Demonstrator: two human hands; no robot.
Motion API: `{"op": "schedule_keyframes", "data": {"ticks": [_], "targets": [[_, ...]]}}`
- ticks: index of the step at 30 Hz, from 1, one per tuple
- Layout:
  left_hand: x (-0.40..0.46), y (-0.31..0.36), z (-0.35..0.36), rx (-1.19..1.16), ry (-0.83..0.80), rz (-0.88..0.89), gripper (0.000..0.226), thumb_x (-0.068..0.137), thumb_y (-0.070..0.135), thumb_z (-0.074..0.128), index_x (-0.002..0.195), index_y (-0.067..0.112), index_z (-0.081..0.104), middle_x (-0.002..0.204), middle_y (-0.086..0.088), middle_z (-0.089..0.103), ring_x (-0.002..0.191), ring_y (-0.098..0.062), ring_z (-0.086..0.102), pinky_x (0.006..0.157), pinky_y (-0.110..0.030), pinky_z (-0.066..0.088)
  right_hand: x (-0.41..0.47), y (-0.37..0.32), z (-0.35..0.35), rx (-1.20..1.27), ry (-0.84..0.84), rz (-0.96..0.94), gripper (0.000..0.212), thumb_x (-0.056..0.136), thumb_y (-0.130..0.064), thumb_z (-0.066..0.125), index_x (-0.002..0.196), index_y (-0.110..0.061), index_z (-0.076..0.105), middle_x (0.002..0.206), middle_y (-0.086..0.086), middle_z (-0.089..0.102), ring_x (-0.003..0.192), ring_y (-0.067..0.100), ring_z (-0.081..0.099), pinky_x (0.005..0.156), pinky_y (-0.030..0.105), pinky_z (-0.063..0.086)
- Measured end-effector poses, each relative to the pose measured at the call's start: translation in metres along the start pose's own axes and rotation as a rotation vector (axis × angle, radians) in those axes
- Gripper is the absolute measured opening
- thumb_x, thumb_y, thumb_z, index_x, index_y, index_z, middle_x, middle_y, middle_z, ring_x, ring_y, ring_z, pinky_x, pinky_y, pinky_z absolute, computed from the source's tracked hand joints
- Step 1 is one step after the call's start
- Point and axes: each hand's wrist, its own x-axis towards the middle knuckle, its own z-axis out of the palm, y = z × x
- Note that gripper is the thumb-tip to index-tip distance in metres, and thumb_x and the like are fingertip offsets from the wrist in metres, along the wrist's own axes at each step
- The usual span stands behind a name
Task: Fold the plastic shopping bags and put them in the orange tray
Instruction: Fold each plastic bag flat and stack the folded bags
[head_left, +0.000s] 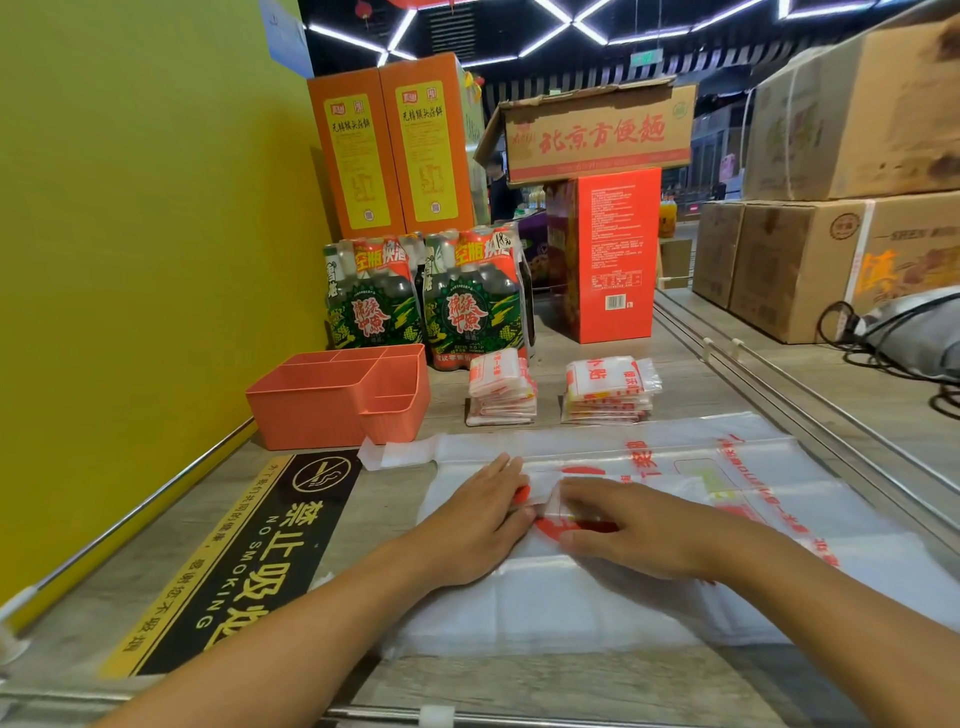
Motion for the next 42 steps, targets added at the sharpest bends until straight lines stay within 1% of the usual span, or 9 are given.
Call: {"op": "schedule_keyframes", "data": {"ticks": [2,5,8,16,21,27,33,39,42], "targets": [[0.001,-0.001,0.001,0.044,-0.012,0.002,0.067,0.106,0.05,0.03,0.161,0.015,0.015,0.169,0.003,0.006,0.154,-0.006,-0.004,0.124,-0.025,0.002,0.0,0.0,0.0,0.002,0.072,0.01,0.072,0.096,-0.066,0.047,0.155,-0.03,0.028,0.157,-0.013,0.033,0.142,0.017,0.039,0.114,0.03,0.034],[0.001,-0.002,0.001,0.09,-0.077,0.021,0.07,0.106,0.054,0.026,0.162,0.017,0.006,0.169,0.004,-0.004,0.152,-0.005,-0.013,0.125,-0.027,-0.003,-0.001,-0.002,0.005,0.007,0.056,-0.05,0.078,0.098,-0.064,0.044,0.16,-0.038,0.005,0.166,-0.021,0.001,0.152,0.001,0.005,0.121,0.024,0.01],[-0.001,-0.001,0.0,0.107,-0.139,0.013,0.07,0.106,0.056,0.022,0.161,0.021,-0.002,0.167,0.006,-0.015,0.15,-0.004,-0.021,0.124,-0.027,-0.008,0.001,-0.002,0.014,-0.066,-0.04,-0.074,0.076,0.098,-0.068,0.035,0.16,-0.039,0.003,0.167,-0.02,-0.004,0.151,0.0,-0.007,0.125,0.03,0.002],[-0.008,-0.002,-0.004,0.059,-0.14,-0.117,0.073,0.105,0.057,0.022,0.16,0.02,-0.009,0.166,0.007,-0.018,0.152,-0.005,-0.016,0.126,-0.033,-0.001,0.001,-0.005,0.017,-0.137,-0.074,-0.024,0.08,0.096,-0.073,0.027,0.16,-0.037,-0.004,0.166,-0.019,-0.011,0.154,0.007,-0.008,0.124,0.031,-0.001],[-0.007,-0.004,-0.009,0.135,-0.221,-0.094,0.073,0.104,0.058,0.017,0.16,0.02,-0.009,0.166,0.006,-0.019,0.151,-0.005,-0.02,0.126,-0.033,-0.004,0.001,-0.006,0.017,-0.145,-0.083,-0.019,0.08,0.098,-0.071,0.025,0.161,-0.033,-0.005,0.166,-0.017,-0.013,0.152,0.003,-0.013,0.121,0.028,-0.005],[-0.008,-0.003,-0.005,0.133,-0.194,-0.117,0.072,0.104,0.059,0.016,0.16,0.021,-0.01,0.165,0.006,-0.021,0.15,-0.007,-0.022,0.125,-0.031,-0.007,0.002,-0.008,0.018,-0.159,-0.067,-0.028,0.079,0.099,-0.07,0.024,0.161,-0.031,-0.004,0.166,-0.015,-0.013,0.152,0.003,-0.013,0.119,0.026,-0.007],[-0.013,0.0,-0.008,0.131,-0.178,0.073,0.06,0.107,0.054,0.015,0.159,0.034,-0.007,0.163,0.019,-0.019,0.146,0.005,-0.024,0.124,-0.028,-0.012,0.007,-0.006,0.02,-0.168,-0.022,-0.02,0.083,0.095,-0.077,0.022,0.161,-0.033,-0.002,0.168,-0.015,-0.008,0.153,0.005,-0.009,0.123,0.03,-0.004],[-0.014,0.005,-0.009,0.127,-0.21,0.021,0.063,0.106,0.056,0.016,0.159,0.032,-0.008,0.166,0.013,-0.019,0.148,0.001,-0.024,0.124,-0.03,-0.01,0.003,-0.005,0.018,-0.142,-0.034,-0.019,0.082,0.095,-0.076,0.024,0.161,-0.034,-0.001,0.167,-0.016,-0.009,0.153,0.005,-0.008,0.124,0.032,-0.002],[-0.013,0.0,-0.004,0.105,-0.162,-0.153,0.07,0.103,0.061,0.017,0.16,0.028,-0.008,0.166,0.003,-0.02,0.151,-0.011,-0.023,0.125,-0.036,-0.007,0.003,-0.005,0.018,-0.16,-0.042,-0.019,0.081,0.096,-0.076,0.024,0.161,-0.034,0.0,0.167,-0.015,-0.009,0.153,0.005,-0.009,0.122,0.031,-0.005]]}}
